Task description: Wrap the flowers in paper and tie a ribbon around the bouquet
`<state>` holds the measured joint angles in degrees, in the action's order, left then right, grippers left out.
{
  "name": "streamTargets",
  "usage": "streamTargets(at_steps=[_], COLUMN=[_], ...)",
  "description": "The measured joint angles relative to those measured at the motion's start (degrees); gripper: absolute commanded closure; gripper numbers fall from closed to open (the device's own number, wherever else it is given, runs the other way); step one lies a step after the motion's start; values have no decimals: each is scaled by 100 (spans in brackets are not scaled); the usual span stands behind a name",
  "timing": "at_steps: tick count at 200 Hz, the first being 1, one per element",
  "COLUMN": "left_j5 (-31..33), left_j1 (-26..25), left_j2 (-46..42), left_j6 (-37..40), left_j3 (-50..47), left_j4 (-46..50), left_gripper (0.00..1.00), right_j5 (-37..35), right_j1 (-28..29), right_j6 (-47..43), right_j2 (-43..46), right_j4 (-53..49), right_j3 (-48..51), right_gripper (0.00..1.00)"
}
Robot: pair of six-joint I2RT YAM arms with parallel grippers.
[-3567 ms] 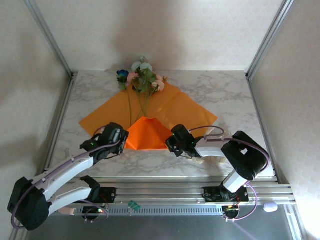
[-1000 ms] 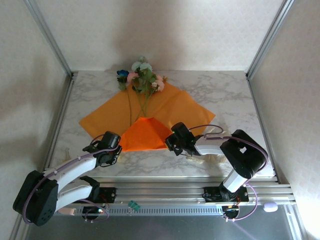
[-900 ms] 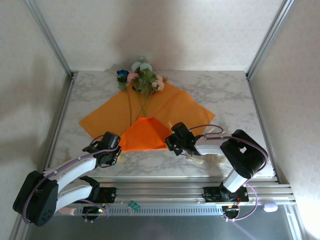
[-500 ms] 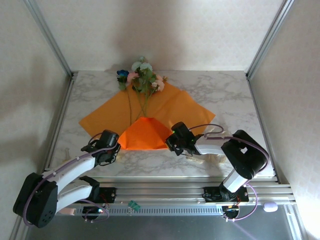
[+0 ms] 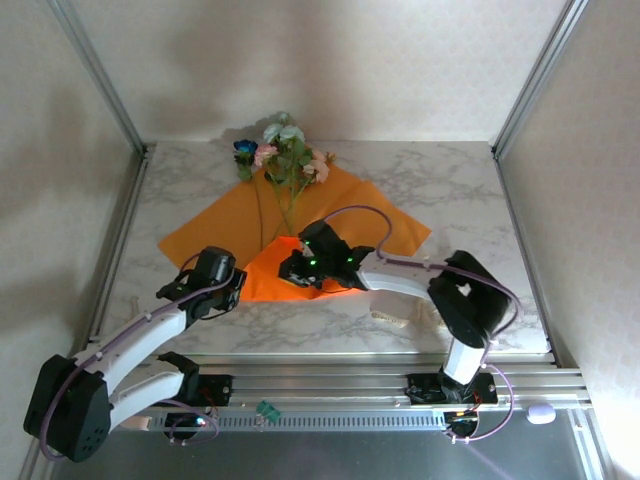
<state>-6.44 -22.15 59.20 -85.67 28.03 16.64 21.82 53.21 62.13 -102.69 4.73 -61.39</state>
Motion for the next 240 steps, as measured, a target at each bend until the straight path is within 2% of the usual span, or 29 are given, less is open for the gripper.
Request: streamTargets(at_steps=[41, 85, 166, 240], left_j5=[-479, -573, -83, 7], left_j1=[-31, 166, 293, 1025], left_j2=[822, 1335, 1217, 1132], left_j6=[17, 302, 885, 1567], left_j3=[-24, -221, -13, -31], left_j4=[-555, -868, -17, 297], left_gripper=[75, 76, 75, 77], right_j5=[483, 323, 262, 267], right_j1=[98, 63, 17, 17], right_j6=[79, 354, 658, 804], right_j2=[-839, -1145, -1198, -1198], right_j4=[245, 105, 42, 136], right_j3=[-223, -221, -205, -166], right_gripper=[93, 95, 96, 96])
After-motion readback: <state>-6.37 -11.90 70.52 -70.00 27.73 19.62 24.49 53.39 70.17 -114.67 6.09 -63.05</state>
